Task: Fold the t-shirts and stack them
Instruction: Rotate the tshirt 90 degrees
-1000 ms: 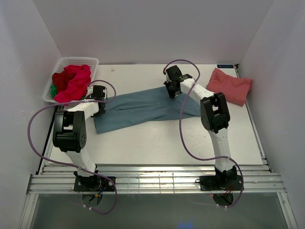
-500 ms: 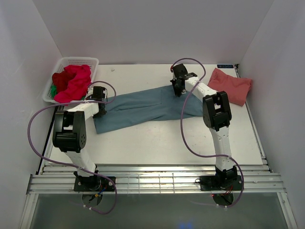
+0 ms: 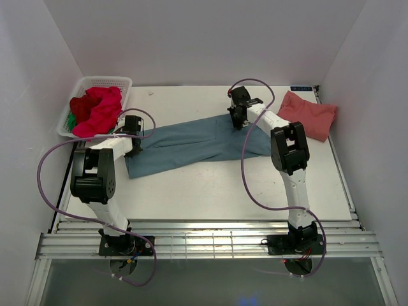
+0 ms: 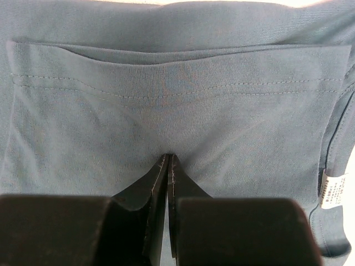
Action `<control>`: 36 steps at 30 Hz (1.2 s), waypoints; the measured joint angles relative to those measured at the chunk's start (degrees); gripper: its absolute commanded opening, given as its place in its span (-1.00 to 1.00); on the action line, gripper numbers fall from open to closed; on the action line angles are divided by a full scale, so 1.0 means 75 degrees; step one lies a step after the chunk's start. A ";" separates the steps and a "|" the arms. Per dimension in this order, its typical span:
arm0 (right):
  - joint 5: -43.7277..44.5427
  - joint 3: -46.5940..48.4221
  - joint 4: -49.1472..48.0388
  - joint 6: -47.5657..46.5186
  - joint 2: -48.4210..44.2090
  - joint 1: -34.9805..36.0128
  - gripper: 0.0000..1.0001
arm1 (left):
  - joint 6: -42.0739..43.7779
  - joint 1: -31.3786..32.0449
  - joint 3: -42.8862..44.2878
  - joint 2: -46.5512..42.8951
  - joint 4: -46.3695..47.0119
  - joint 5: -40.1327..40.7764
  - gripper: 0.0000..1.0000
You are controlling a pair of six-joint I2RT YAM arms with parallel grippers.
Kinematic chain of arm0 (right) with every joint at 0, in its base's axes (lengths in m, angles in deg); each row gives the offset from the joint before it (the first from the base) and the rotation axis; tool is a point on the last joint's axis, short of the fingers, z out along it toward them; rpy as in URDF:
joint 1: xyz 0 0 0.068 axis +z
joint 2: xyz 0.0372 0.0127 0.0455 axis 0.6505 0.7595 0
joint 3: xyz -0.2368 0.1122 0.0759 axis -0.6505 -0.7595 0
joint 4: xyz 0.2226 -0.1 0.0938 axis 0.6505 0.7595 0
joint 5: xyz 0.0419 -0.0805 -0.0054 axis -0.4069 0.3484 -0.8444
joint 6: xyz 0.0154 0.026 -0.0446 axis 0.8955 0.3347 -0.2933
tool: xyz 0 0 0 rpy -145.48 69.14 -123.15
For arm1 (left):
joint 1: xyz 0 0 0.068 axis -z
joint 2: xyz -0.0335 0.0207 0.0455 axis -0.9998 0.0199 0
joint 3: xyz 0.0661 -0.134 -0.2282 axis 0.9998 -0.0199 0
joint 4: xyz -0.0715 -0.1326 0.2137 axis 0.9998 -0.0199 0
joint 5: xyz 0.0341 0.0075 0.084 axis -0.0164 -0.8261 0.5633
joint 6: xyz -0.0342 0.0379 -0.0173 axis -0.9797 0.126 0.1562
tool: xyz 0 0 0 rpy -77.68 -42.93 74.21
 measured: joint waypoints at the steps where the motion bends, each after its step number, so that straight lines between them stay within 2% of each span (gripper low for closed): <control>1: 0.0000 0.0000 0.0000 0.0000 0.0000 0.0000 -0.85 | 0.0000 0.0000 0.0003 0.0000 -0.0009 0.0035 -1.00; 17: -0.0020 0.0119 0.0090 0.0058 0.0079 0.0000 -0.85 | -0.0035 0.0012 0.0017 -0.0854 -0.0373 0.0912 -1.00; 36: -0.0023 0.0163 0.0146 0.0055 0.0096 0.0000 -0.85 | 0.0076 -0.0067 0.0111 -0.0213 0.0090 0.1081 -1.00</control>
